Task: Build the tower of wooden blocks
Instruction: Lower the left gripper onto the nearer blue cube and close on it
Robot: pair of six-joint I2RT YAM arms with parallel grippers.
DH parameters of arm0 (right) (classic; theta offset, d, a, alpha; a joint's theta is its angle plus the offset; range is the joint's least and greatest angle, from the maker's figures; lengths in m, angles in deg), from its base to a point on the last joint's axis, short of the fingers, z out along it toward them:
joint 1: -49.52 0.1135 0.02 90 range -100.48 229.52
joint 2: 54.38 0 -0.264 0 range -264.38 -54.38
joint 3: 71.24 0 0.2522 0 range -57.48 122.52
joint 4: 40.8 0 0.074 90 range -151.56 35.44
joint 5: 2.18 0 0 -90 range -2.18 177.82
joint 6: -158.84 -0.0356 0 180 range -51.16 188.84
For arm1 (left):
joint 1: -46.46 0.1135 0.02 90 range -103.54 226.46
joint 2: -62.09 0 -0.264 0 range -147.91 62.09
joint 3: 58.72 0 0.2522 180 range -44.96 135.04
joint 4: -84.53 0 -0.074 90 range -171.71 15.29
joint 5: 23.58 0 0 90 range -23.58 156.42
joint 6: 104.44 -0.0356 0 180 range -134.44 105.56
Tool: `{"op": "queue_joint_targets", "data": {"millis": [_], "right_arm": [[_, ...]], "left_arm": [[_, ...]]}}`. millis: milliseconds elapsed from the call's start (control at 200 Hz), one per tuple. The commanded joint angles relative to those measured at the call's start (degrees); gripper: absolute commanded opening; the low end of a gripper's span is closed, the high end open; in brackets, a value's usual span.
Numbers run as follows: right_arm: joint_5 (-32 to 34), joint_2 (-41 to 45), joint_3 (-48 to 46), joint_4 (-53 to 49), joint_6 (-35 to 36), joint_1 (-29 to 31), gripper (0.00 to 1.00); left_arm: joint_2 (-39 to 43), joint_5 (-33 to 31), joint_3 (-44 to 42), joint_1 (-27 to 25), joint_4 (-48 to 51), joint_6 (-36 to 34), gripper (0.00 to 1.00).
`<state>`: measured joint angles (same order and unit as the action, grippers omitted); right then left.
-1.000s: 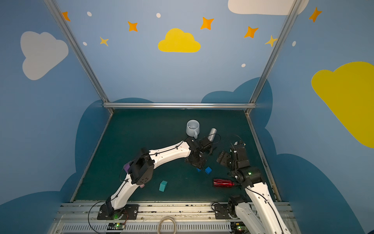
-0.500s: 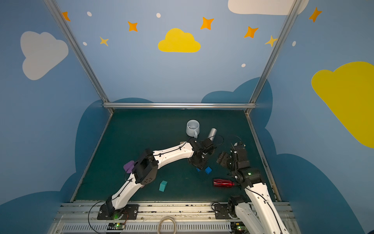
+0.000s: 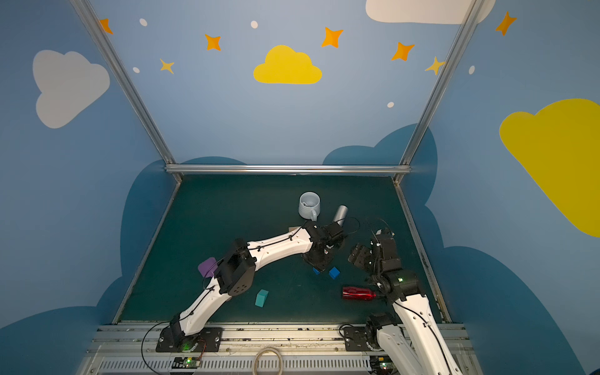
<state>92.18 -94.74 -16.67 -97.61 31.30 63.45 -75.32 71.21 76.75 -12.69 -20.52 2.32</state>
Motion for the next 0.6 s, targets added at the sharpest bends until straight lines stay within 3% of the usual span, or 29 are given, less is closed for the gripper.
{"op": "queue_joint_targets", "data": {"millis": [0, 105, 185, 335, 596], "right_arm": [[-0.35, 0.46, -0.52, 0.62, -0.21, -0.45, 0.86], [-0.47, 0.46, -0.48, 0.68, -0.26, -0.47, 0.86], [-0.57, 0.37, -0.48, 0.67, -0.3, -0.56, 0.86], [-0.67, 0.38, -0.48, 0.68, -0.3, -0.53, 0.86], [-0.84, 0.42, -0.3, 0.67, -0.33, -0.66, 0.86]], "left_arm": [[-1.07, -1.24, 1.07, -0.17, 2.17, 0.4, 0.41], [-1.21, -1.63, 1.02, -0.21, 2.61, 0.98, 0.4], [-1.2, -1.63, 0.81, -0.17, 2.65, 1.17, 0.46], [-0.94, -1.72, 0.87, -0.17, 2.65, 1.44, 0.49], [-0.76, -1.63, 0.59, -0.17, 3.02, 1.62, 0.39]]}}
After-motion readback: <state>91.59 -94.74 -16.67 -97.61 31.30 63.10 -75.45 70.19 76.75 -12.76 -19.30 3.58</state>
